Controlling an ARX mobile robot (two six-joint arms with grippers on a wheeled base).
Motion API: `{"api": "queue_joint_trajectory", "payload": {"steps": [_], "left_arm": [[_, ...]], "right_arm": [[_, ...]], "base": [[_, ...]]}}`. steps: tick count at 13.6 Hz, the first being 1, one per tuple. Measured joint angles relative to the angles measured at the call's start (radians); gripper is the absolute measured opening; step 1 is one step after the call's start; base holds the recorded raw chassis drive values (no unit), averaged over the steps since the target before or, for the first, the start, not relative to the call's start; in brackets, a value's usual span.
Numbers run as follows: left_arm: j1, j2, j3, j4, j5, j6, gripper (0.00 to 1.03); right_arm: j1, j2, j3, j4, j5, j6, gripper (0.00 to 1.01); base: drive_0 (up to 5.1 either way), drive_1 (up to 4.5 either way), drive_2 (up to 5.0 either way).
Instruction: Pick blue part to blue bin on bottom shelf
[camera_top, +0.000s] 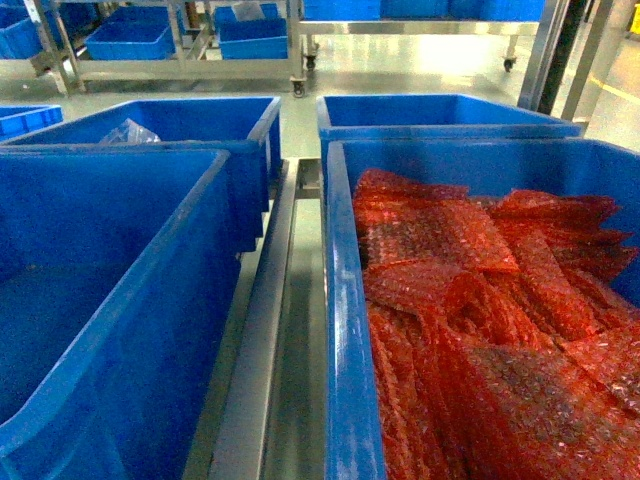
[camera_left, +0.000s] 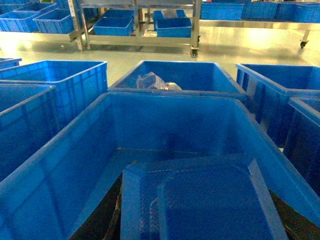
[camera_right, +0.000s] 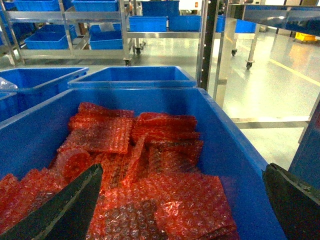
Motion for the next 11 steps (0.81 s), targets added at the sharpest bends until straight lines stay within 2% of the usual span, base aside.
{"api": "queue_joint_trajectory", "payload": {"steps": [11], "left_arm": [[0.000, 0.000, 0.000, 0.000, 0.000, 0.000, 0.44]], "right_arm": [[0.000, 0.000, 0.000, 0.000, 0.000, 0.000, 0.98]], "base": [[0.0, 0.00, 0.0]]}}
